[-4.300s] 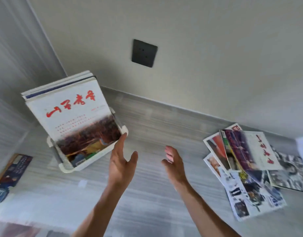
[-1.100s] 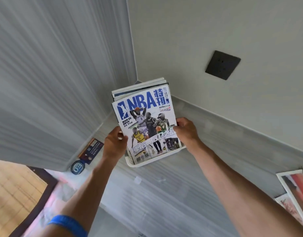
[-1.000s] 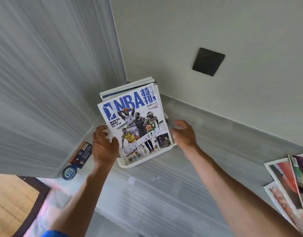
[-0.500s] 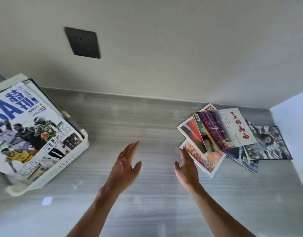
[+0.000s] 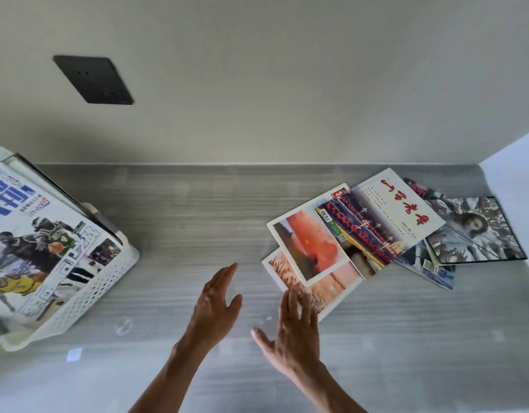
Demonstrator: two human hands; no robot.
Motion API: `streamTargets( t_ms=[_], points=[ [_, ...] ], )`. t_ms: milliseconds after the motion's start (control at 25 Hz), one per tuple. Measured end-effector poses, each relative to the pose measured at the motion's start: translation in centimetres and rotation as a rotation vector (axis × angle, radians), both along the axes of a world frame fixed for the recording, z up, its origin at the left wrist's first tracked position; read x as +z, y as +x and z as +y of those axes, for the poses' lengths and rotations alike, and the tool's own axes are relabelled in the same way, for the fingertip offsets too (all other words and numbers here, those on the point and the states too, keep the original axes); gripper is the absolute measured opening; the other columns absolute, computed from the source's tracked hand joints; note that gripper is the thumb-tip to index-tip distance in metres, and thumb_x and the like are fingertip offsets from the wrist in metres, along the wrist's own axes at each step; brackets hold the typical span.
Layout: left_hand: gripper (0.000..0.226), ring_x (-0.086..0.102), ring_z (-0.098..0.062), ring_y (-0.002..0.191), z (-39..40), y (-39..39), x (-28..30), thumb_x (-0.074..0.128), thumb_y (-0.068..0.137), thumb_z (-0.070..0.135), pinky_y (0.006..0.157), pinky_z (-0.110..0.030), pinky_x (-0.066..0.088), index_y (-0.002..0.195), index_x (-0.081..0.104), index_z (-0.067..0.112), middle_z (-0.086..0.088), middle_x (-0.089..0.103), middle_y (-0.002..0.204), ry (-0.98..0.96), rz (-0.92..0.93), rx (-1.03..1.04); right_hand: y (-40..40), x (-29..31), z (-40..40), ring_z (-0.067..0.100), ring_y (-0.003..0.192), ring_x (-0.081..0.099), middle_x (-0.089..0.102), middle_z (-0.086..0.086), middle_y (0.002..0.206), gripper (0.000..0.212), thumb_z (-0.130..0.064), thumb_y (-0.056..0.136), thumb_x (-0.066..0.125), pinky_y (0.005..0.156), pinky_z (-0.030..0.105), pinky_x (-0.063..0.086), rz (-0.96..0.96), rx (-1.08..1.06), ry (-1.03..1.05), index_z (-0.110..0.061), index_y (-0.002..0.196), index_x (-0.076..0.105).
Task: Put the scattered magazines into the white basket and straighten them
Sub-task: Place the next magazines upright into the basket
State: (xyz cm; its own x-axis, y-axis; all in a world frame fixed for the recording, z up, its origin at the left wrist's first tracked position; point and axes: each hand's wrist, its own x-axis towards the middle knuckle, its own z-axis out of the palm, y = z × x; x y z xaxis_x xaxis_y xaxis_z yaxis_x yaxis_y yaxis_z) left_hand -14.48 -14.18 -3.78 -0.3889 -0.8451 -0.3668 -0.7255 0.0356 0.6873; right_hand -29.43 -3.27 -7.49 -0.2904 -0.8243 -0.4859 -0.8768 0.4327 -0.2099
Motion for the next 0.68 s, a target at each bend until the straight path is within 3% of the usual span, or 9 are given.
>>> streamTargets(
  t_ms=[200,320,360,480,680],
  points=[
    [0.061,0.038,-0.019,0.14,0.3,1.9,-1.0,0.057,0.091,0.021,0.112,-0.033,0.033,0.148,0.036,0.023,0.0,0.04,0.154,0.022,-0.104,0.042,8.3,1.7,1.7,0.039,0.136,0.043,0.041,0.016,0.151,0.097,-0.079,0.076,0.037,0.11,0.054,0.037,-0.114,0.25,0.044,-0.009,0.144,0.044],
    [0.07,0.04,-0.022,0.138,0.7,3.5,-1.8,0.061,0.086,0.023,0.11,-0.038,0.038,0.149,0.031,0.028,0.002,0.04,0.152,0.032,-0.249,0.004,9.8,1.1,2.5,0.034,0.145,0.027,0.02,0.008,0.162,0.085,-0.066,0.085,0.04,0.118,0.048,0.022,-0.272,0.438,0.054,-0.018,0.152,0.02],
    [0.075,0.04,-0.023,0.137,1.0,3.9,-2.2,0.065,0.085,0.026,0.109,-0.039,0.038,0.15,0.027,0.028,0.002,0.037,0.153,0.009,-0.328,-0.036,9.5,0.9,2.7,0.031,0.143,0.03,0.022,0.005,0.162,0.078,-0.059,0.087,0.043,0.118,0.047,0.024,-0.289,0.488,0.018,-0.02,0.151,0.021],
    [0.082,0.045,-0.025,0.127,1.9,4.4,-3.3,0.074,0.08,0.031,0.1,-0.038,0.041,0.148,0.029,0.021,-0.002,0.042,0.146,-0.064,-0.424,-0.031,7.5,0.2,3.0,0.019,0.124,0.056,0.047,-0.003,0.149,0.062,-0.044,0.084,0.058,0.105,0.042,0.047,-0.201,0.521,-0.151,-0.02,0.141,0.048],
    [0.075,0.048,-0.025,0.115,1.6,4.7,-4.2,0.077,0.073,0.04,0.091,-0.039,0.041,0.137,0.039,0.025,-0.001,0.051,0.128,-0.064,-0.457,0.012,3.7,-0.6,-0.4,0.029,0.127,0.055,0.048,0.005,0.149,0.07,-0.042,0.082,0.068,0.1,0.051,0.048,-0.007,0.288,-0.177,-0.014,0.143,0.047]
  ],
)
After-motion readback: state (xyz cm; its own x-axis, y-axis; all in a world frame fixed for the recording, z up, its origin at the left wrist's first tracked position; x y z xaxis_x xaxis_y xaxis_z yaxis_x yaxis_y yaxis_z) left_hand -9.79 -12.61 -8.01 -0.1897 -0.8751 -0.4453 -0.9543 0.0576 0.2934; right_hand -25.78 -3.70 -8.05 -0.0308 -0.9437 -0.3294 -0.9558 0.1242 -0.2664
